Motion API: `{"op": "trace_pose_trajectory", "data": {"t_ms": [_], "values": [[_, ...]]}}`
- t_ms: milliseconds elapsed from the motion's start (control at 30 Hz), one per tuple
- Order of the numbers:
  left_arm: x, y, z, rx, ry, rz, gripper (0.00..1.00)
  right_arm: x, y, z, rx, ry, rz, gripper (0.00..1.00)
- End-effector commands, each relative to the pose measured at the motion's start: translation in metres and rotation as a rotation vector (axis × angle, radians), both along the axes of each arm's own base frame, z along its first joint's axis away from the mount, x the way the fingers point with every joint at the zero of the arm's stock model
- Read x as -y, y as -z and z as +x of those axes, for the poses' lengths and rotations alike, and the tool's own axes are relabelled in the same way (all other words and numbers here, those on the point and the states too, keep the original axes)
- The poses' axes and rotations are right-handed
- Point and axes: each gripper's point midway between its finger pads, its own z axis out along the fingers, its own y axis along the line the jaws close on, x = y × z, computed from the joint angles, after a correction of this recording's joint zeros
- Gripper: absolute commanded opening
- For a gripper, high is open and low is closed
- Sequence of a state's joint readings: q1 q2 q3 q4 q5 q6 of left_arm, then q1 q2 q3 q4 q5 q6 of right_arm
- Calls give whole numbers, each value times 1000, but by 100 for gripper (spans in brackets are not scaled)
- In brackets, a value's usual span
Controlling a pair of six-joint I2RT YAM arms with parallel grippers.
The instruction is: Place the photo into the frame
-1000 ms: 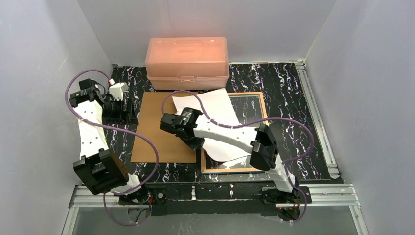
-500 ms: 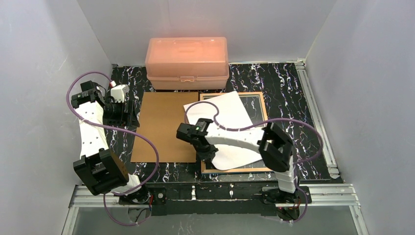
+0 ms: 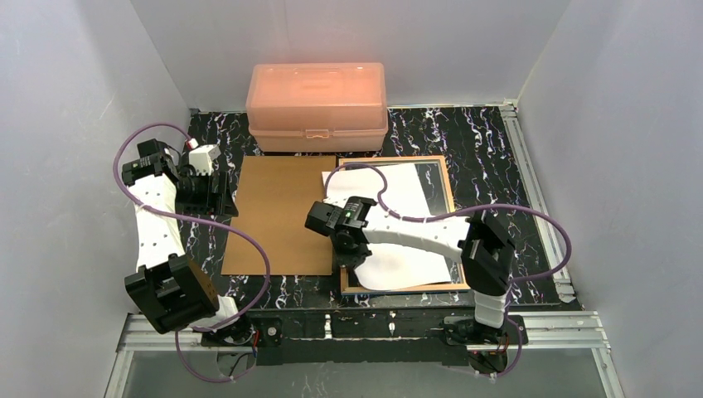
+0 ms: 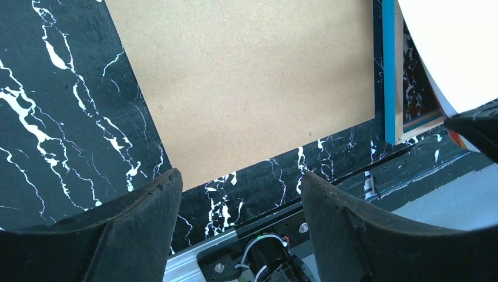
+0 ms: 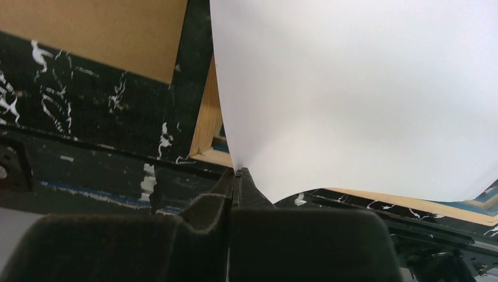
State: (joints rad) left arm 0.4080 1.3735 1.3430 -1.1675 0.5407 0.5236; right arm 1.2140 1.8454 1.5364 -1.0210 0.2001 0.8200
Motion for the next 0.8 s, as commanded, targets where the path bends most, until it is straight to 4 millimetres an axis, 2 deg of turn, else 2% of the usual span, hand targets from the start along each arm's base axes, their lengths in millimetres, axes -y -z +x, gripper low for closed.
{"op": "trace_pose_trajectory", "data": {"t_ms": [0, 267, 567, 767], "values": [[11, -6, -7, 19, 21, -33, 71, 8, -7, 30, 91, 54, -55, 1], [11, -3, -5, 3, 23, -43, 71, 24, -3, 39, 104, 86, -77, 1], [9, -3, -3, 1, 23, -41, 71, 38, 0, 33, 101, 166, -69, 1], [12, -2, -4, 2, 23, -51, 71, 22, -5, 28, 65, 241, 30, 1]]}}
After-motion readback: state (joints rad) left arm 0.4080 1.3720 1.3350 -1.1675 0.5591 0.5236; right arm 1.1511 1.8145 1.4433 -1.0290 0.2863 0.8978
